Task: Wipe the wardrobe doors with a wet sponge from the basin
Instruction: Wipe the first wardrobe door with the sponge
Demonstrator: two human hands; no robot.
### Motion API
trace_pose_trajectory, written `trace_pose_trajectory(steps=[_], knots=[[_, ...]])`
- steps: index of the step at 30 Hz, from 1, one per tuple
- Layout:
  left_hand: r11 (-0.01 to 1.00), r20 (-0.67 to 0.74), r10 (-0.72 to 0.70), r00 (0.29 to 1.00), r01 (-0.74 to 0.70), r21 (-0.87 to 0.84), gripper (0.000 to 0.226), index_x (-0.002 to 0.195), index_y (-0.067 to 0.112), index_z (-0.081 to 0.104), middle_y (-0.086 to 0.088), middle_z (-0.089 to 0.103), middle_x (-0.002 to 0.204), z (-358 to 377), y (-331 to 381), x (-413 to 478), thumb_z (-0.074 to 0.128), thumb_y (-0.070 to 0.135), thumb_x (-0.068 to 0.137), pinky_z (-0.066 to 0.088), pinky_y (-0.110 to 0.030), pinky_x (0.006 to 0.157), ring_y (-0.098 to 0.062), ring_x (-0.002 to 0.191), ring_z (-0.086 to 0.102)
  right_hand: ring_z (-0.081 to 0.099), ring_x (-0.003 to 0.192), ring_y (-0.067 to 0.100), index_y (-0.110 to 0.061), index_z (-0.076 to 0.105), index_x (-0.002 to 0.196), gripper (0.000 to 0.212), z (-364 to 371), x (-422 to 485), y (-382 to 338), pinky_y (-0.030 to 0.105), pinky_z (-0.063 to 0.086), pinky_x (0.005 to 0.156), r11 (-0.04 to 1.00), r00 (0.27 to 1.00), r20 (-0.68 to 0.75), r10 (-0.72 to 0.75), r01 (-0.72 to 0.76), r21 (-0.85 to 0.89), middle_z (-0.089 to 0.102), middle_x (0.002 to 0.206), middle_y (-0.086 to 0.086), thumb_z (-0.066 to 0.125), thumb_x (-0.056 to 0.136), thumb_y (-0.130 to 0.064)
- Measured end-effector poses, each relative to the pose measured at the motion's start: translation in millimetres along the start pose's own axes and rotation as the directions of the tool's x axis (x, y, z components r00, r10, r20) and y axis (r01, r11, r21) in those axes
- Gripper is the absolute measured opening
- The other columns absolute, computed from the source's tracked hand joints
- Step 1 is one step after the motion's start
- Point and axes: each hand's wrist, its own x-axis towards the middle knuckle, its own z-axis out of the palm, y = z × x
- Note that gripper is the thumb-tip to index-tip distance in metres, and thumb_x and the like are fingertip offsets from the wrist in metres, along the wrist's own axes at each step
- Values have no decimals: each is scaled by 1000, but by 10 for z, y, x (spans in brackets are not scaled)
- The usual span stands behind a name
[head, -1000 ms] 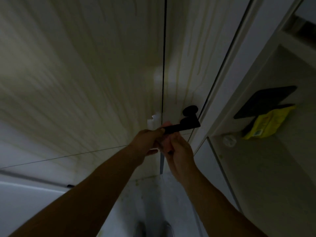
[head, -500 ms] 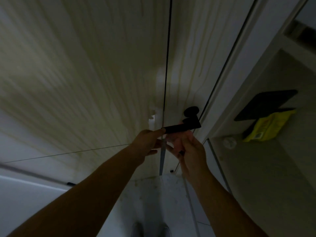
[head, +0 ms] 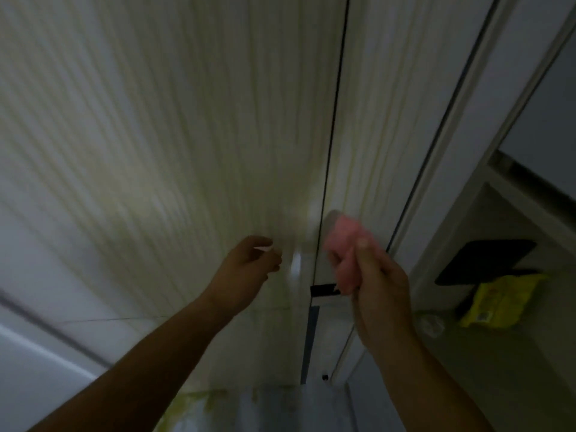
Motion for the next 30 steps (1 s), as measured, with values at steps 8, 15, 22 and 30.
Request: trace_pose_trajectory(steps=[8, 15, 22, 30], knots=[[842, -185, 536, 824, -538, 42, 23, 116, 19, 65, -6, 76, 102, -1131, 1627, -323, 70, 23, 94, 55, -38, 95, -19, 102, 72, 62, 76, 22, -16, 78, 97, 31, 1297, 53, -1402, 51, 56, 82, 886, 815, 365, -449, 458, 67, 59, 60, 20, 54, 95, -36], [529, -338, 847, 410, -709, 466, 27, 126, 22, 61, 4, 67, 122, -2745, 3035, -470, 62, 23, 99, 48, -15, 97, -1, 107, 63, 62, 77, -5, -38, 75, 121, 25, 2843, -173, -2799, 19, 51, 82, 478, 364, 468, -805, 866, 148, 60, 70, -26, 60, 101, -41], [370, -372, 923, 98, -490, 789, 46, 144, 8, 47, -9, 44, 148, -4288, 4016, -413, 55, 23, 102, 28, -8, 105, -16, 133, 47, 46, 136, 6, -32, 65, 136, 33, 4372, -359, -3911, 19, 33, 112, -58, -30, 529, -848, 998, -36, 67, 131, -11, 49, 108, -34], [267, -277, 961, 20, -350, 898, 65, 160, 15, 24, -7, 10, 171, -5218, 4729, -183, 39, 45, 104, 6, -37, 127, -22, 158, 5, 46, 140, 30, -15, 71, 114, 40, 5912, -525, -5032, 38, 31, 116, -456, -260, 580, -772, 863, -220, 72, 123, 5, 39, 110, -37]])
